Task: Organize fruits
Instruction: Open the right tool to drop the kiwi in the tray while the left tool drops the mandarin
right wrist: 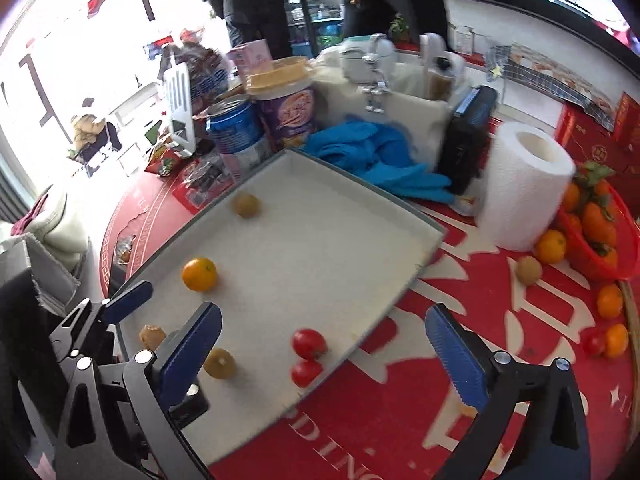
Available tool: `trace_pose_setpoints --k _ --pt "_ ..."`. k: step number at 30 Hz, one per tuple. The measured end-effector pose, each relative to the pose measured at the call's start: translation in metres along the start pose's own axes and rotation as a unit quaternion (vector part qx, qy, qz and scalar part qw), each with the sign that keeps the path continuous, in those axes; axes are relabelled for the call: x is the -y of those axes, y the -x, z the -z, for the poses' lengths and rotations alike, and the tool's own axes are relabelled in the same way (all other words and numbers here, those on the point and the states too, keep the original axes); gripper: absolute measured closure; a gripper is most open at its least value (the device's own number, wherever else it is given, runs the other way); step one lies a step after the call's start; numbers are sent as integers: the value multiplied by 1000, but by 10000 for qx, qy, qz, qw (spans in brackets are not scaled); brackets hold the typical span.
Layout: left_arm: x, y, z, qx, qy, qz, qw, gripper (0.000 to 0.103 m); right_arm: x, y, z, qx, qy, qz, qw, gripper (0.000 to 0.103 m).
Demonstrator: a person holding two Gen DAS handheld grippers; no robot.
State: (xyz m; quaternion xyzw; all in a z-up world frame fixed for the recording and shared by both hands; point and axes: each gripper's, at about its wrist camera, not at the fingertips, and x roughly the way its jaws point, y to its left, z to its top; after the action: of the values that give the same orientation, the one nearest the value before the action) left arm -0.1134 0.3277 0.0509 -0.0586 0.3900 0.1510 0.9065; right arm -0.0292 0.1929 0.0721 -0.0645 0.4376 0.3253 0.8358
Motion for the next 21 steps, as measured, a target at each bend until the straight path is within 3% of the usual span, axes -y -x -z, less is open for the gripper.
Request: trace_pose_setpoints --k 4,9,13,19,21 --pt "37 29 10 147 -547 524 9970 22 40 26 24 122 -360 547 9978 1" --pt "102 40 41 -49 -1212 1158 9858 21 113 45 77 -175 -960 1501 9838 1" --pt "144 22 53 -251 -1428 1051 9838 21 154 50 111 -297 -1113 2172 9693 1" --pt "165 -10 50 -540 -1234 855 9872 21 181 39 110 -44 -1322 2177 9670 1" --pt "162 -16 45 -569 -979 942 9891 19 184 34 101 -37 -1348 2183 9665 0"
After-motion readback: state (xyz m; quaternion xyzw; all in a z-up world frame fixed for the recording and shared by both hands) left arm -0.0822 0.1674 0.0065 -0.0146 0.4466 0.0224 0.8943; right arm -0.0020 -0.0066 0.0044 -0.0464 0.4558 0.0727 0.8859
